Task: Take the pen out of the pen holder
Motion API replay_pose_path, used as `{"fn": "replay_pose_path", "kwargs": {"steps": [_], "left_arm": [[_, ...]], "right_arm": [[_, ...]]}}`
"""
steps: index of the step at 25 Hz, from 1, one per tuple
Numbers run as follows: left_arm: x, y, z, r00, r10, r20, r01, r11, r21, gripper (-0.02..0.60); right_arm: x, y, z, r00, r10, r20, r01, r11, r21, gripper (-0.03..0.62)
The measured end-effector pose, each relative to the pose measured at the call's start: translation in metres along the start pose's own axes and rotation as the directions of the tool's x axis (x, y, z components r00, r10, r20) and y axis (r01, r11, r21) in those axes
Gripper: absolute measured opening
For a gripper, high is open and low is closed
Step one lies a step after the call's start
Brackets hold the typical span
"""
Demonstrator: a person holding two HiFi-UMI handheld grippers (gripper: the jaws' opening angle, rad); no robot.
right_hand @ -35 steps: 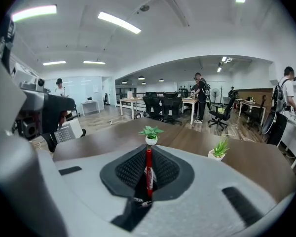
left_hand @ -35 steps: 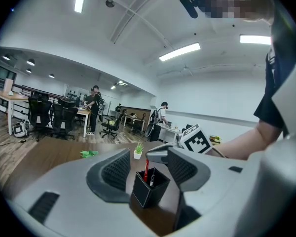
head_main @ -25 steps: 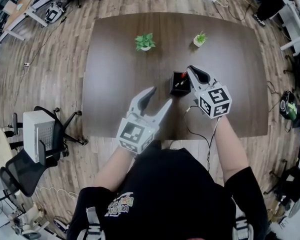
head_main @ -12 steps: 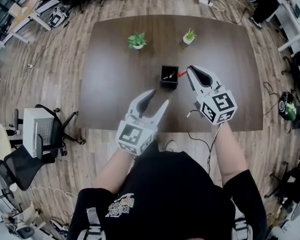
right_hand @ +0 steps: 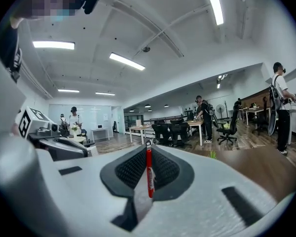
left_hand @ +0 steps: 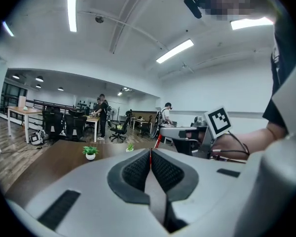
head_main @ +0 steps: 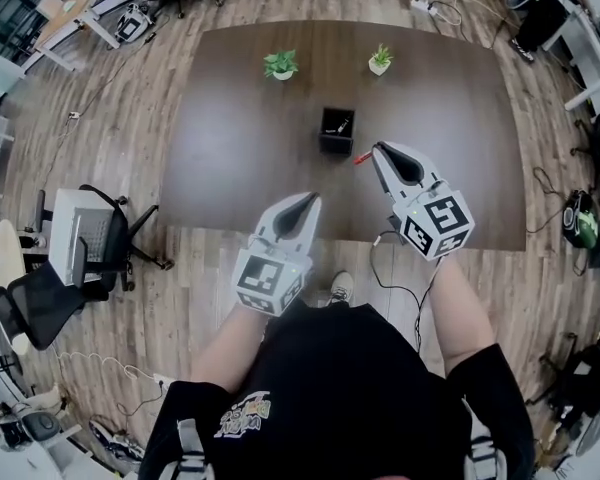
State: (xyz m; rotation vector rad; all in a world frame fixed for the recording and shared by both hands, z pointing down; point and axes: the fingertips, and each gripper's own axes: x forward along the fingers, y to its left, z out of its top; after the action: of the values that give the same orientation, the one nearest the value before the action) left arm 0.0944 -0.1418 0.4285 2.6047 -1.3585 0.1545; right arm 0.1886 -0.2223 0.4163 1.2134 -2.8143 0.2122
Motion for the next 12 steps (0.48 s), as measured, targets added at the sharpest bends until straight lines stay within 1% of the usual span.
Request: {"fn": "replay_pose_path", "kwargs": {"steps": [3, 6, 12], "left_arm": [[-0.017, 0.003, -0.006, 1.000, 0.023, -0.019, -0.023, 1.000, 0.005, 0.008], [-0.037, 0.011, -0.010, 0.999, 0.032, -0.027, -0.032, 0.999, 0.004, 0.008], [-0.088, 0.038, -0.013, 1.000, 0.020, -0.014, -0.020, 1.000, -0.011, 0.008]], "right_arm": [[-0.003, 0.015, -0.007, 1.000, 0.012, -0.003, -0.012, 1.000, 0.027, 0.035], [0.001, 0.038, -0.012, 1.000, 0.023, -0.004, -0.023, 0.999, 0.044, 0.035], [0.015, 0.103, -0.019, 1.000, 0.021, -0.001, -0.021, 0.997, 0.072, 0.034]]}}
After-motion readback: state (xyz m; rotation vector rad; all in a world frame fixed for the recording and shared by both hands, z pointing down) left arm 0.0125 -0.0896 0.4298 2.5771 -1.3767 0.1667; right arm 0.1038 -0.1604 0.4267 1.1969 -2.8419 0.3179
